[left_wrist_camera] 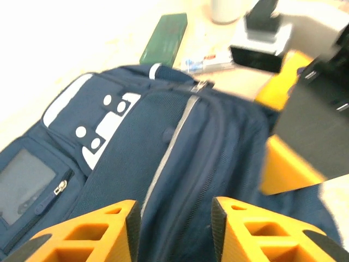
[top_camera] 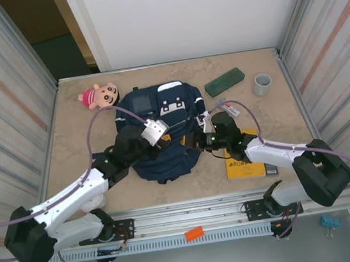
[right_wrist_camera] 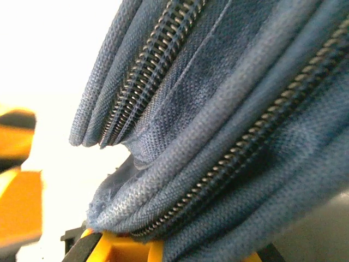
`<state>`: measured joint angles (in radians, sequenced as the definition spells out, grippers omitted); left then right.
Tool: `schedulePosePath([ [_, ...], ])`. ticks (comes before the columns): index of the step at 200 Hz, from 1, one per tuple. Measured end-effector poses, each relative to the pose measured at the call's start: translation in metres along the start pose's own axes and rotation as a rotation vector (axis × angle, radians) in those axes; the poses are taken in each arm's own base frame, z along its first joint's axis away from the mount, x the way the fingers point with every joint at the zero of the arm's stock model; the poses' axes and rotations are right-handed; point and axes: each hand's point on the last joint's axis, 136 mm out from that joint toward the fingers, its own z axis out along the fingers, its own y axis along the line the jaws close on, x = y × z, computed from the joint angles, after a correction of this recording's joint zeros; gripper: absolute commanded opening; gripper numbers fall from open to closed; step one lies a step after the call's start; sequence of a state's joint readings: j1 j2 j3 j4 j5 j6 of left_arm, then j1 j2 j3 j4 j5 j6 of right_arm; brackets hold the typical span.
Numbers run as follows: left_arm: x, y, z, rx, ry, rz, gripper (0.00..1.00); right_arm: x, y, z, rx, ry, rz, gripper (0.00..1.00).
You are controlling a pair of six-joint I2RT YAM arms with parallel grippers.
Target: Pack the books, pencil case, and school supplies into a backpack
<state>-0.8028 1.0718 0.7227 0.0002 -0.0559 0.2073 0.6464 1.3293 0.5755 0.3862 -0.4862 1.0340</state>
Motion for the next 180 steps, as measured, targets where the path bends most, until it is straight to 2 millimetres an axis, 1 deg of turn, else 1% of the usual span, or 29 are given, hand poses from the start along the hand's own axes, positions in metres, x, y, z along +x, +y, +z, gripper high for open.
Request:
schedulePosePath([
  [13,-0.011,-0.007,-0.013,-0.028,-0.017,-0.034,0.46,-0.003,0.001,-0.002,0.014,-0.032,0.007,0.00],
  [22,-0.013,-0.010,-0.020,-0.049,-0.020,-0.068,0.50,-0.005,0.003,-0.005,0.019,-0.054,0.013,0.00],
  [38,-0.010,-0.018,-0.028,-0.074,-0.005,-0.118,0.50,-0.008,0.008,-0.009,0.024,-0.087,0.011,0.00],
  [46,-0.008,-0.026,-0.030,-0.079,0.006,-0.138,0.51,-0.009,0.011,-0.012,0.025,-0.103,0.007,0.00],
  [55,-0.003,-0.040,-0.030,-0.076,0.026,-0.157,0.51,-0.010,0.013,-0.016,0.029,-0.119,0.004,0.00],
  [58,-0.001,-0.043,-0.030,-0.078,0.033,-0.163,0.52,-0.010,0.014,-0.016,0.029,-0.122,0.004,0.00],
  [73,0.010,-0.066,-0.024,-0.073,0.075,-0.190,0.55,-0.011,0.016,-0.021,0.037,-0.140,0.003,0.00],
  [82,0.022,-0.078,-0.017,-0.079,0.115,-0.204,0.58,-0.012,0.015,-0.024,0.044,-0.150,0.003,0.00],
  [101,0.050,-0.094,0.002,-0.120,0.218,-0.213,0.61,-0.013,0.014,-0.024,0.053,-0.157,0.015,0.00],
  [113,0.061,-0.102,0.014,-0.149,0.269,-0.213,0.62,-0.012,0.012,-0.024,0.059,-0.153,0.027,0.00],
  [126,0.065,-0.109,0.023,-0.169,0.289,-0.220,0.63,-0.011,0.010,-0.024,0.066,-0.149,0.037,0.00],
  [143,0.061,-0.115,0.029,-0.182,0.289,-0.238,0.65,-0.010,0.009,-0.024,0.068,-0.146,0.052,0.00],
  [168,0.056,-0.112,0.031,-0.206,0.267,-0.269,0.66,-0.010,0.012,-0.024,0.057,-0.148,0.069,0.00],
  [180,0.054,-0.111,0.030,-0.222,0.251,-0.285,0.65,-0.009,0.013,-0.024,0.053,-0.146,0.078,0.00],
])
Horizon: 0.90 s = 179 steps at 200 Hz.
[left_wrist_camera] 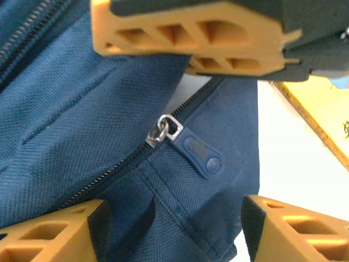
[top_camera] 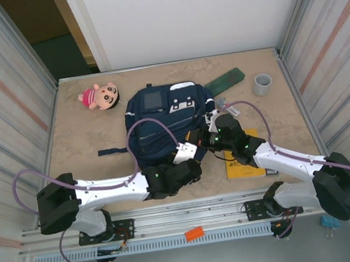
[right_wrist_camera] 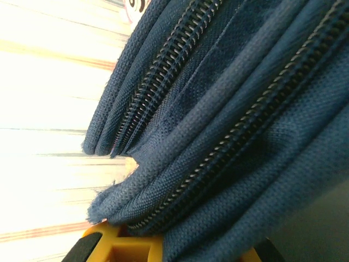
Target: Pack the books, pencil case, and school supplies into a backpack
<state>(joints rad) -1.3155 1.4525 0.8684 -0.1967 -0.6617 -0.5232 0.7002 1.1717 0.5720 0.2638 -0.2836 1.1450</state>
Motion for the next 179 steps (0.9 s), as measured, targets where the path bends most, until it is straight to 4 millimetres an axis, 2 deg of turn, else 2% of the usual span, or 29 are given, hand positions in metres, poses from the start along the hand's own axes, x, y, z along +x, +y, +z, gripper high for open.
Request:
schedulePosePath([
  [16,-0.001,0.005,-0.001,-0.015,-0.033,-0.036,0.58,0.003,0.002,0.001,-0.005,0.009,-0.001,0.00],
  [58,-0.006,0.017,-0.005,-0.038,-0.093,-0.109,0.18,0.011,0.002,0.000,0.000,0.032,-0.005,0.00],
  [76,-0.010,0.018,-0.010,-0.018,-0.118,-0.136,0.05,0.013,0.003,-0.004,0.004,0.037,-0.011,0.00],
  [87,-0.011,0.019,-0.014,0.004,-0.129,-0.154,0.00,0.013,0.004,-0.006,0.008,0.041,-0.019,0.00],
  [123,-0.011,0.021,-0.026,0.071,-0.155,-0.201,0.00,0.015,0.015,-0.008,-0.002,0.079,-0.054,0.00],
  [135,-0.011,0.022,-0.030,0.092,-0.158,-0.213,0.22,0.017,0.016,-0.009,-0.007,0.090,-0.054,0.00],
  [146,-0.013,0.019,-0.033,0.119,-0.157,-0.231,0.35,0.020,0.016,-0.008,-0.009,0.106,-0.052,0.00],
  [168,-0.012,0.011,-0.034,0.150,-0.142,-0.254,0.51,0.023,0.013,-0.004,-0.004,0.125,-0.042,0.00],
  [179,-0.012,0.006,-0.034,0.132,-0.138,-0.261,0.52,0.023,0.013,-0.004,-0.003,0.130,-0.029,0.00],
])
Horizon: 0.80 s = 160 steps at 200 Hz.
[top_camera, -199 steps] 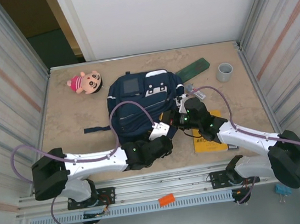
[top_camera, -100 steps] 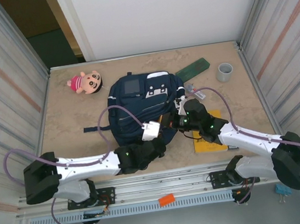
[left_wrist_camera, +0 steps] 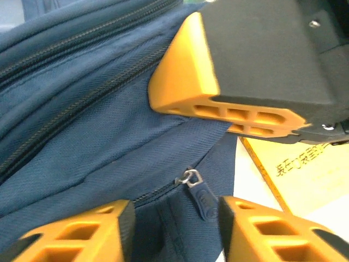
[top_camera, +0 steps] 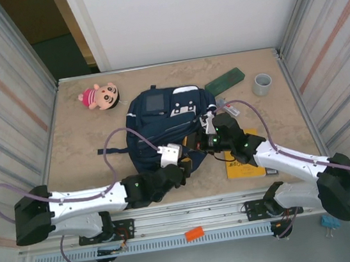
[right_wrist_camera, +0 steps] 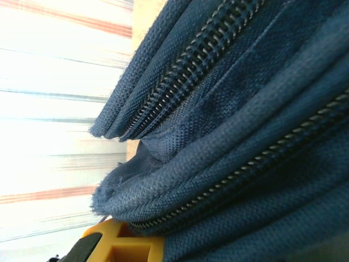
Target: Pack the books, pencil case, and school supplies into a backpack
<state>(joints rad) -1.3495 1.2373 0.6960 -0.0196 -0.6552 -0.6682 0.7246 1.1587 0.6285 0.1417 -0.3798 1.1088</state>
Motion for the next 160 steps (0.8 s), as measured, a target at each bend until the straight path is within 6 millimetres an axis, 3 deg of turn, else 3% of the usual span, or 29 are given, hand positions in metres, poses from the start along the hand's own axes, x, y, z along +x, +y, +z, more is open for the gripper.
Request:
schedulePosePath([
  [40,0.016,-0.032,0.007,-0.104,-0.013,0.048,0.62,0.000,0.002,0.000,-0.007,0.001,0.065,0.00],
  [66,0.012,-0.028,0.014,-0.200,-0.040,0.042,0.62,0.000,0.003,-0.001,-0.009,0.000,0.091,0.00],
  [89,0.006,-0.011,0.008,-0.274,-0.083,-0.006,0.58,0.000,0.005,-0.004,-0.015,-0.004,0.099,0.00],
  [106,0.002,0.003,0.002,-0.312,-0.117,-0.034,0.47,0.000,0.006,-0.005,-0.017,-0.001,0.107,0.00],
  [116,0.002,0.010,-0.001,-0.329,-0.132,-0.045,0.33,0.001,0.006,-0.005,-0.017,0.003,0.109,0.00],
  [130,0.002,0.017,-0.004,-0.345,-0.144,-0.043,0.00,0.002,0.005,-0.005,-0.014,0.007,0.111,0.00],
  [160,0.004,0.021,-0.007,-0.302,-0.139,-0.034,0.00,0.002,0.002,-0.006,-0.003,0.019,0.119,0.00],
])
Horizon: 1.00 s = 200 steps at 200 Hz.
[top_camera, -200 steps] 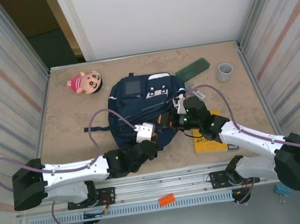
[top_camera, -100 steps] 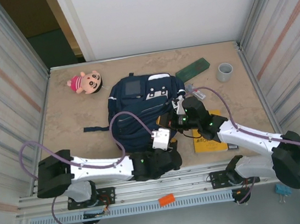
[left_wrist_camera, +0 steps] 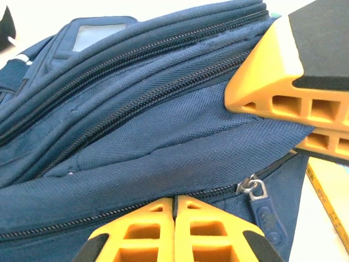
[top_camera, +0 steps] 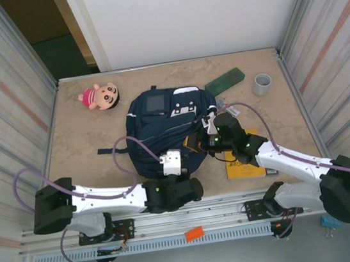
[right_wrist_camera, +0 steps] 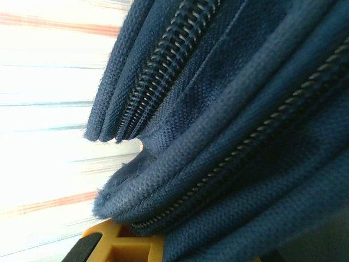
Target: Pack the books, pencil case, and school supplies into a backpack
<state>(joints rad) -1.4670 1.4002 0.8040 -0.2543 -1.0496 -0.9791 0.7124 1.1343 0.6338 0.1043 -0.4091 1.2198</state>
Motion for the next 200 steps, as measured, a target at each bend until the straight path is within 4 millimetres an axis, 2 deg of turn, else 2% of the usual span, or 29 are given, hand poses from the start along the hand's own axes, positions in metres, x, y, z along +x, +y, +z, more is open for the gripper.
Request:
schedulePosePath([
  [32,0.000,0.010,-0.006,0.128,0.027,-0.085,0.00,-0.003,0.008,-0.003,-0.011,0.014,0.002,0.00],
  [48,-0.004,0.015,-0.007,0.166,0.036,-0.141,0.11,-0.002,0.010,-0.002,-0.016,0.022,-0.002,0.00],
  [67,-0.011,0.014,-0.009,0.193,0.036,-0.163,0.30,0.000,0.010,-0.003,-0.018,0.036,-0.021,0.00],
  [93,-0.015,0.014,-0.010,0.211,0.056,-0.157,0.46,0.001,0.010,-0.004,-0.015,0.057,-0.079,0.00],
  [123,-0.022,0.016,-0.005,0.261,0.090,-0.117,0.52,-0.001,0.017,-0.011,-0.006,0.098,-0.191,0.00],
  [161,-0.038,0.014,-0.020,0.367,0.060,-0.001,0.61,0.000,0.043,-0.018,-0.047,0.199,-0.430,0.00],
  [180,-0.045,0.021,-0.025,0.378,0.042,0.041,0.64,-0.002,0.041,-0.015,-0.068,0.256,-0.487,0.00],
  [200,-0.048,0.033,-0.026,0.367,0.029,0.061,0.65,-0.006,0.025,-0.005,-0.049,0.305,-0.488,0.00],
])
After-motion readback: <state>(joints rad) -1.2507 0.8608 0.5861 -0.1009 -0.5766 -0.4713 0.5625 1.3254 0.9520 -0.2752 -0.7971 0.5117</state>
